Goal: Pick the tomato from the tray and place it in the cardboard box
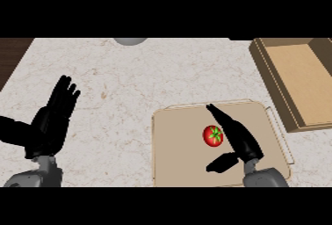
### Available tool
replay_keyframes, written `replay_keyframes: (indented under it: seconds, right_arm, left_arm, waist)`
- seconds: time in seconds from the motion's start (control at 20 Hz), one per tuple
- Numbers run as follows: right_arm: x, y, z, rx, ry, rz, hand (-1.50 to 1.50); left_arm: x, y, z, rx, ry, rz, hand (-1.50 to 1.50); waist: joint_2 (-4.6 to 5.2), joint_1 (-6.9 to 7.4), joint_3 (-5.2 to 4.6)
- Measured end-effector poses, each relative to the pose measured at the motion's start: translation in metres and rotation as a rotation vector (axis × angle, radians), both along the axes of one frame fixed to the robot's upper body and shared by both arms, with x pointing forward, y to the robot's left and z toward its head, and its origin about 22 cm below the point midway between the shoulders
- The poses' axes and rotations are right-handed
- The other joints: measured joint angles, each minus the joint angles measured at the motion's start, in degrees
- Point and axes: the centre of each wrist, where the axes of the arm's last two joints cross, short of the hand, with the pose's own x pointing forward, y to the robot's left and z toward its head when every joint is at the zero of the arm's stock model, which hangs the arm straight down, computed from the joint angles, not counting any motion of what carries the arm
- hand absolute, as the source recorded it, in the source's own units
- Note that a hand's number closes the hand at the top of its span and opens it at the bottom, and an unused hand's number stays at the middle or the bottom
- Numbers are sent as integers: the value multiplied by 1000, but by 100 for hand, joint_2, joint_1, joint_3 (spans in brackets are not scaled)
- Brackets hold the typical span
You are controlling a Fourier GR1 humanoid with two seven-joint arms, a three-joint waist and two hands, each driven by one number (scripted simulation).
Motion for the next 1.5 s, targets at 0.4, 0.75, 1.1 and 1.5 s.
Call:
replay_keyframes:
  seconds: [0.4, 0.75, 1.1, 1.5]
  right_arm:
    - [2, 0, -12, -17, -47, 26, 150]
    - [1, 3, -9, -77, -152, 42, 150]
    - [42, 32, 15, -249, -209, -9, 150]
    - [99, 99, 60, -467, -287, -28, 150]
  left_arm:
    - [0, -3, 3, -4, -3, 5, 0]
    - [1, 2, -2, -5, -6, 6, 0]
    - [5, -5, 3, -3, -7, -4, 0]
    - [9, -3, 3, 1, -10, -18, 0]
  waist:
    - [-2, -2, -3]
    - [0, -5, -1]
    - [12, 71, -2]
    - [25, 140, -1]
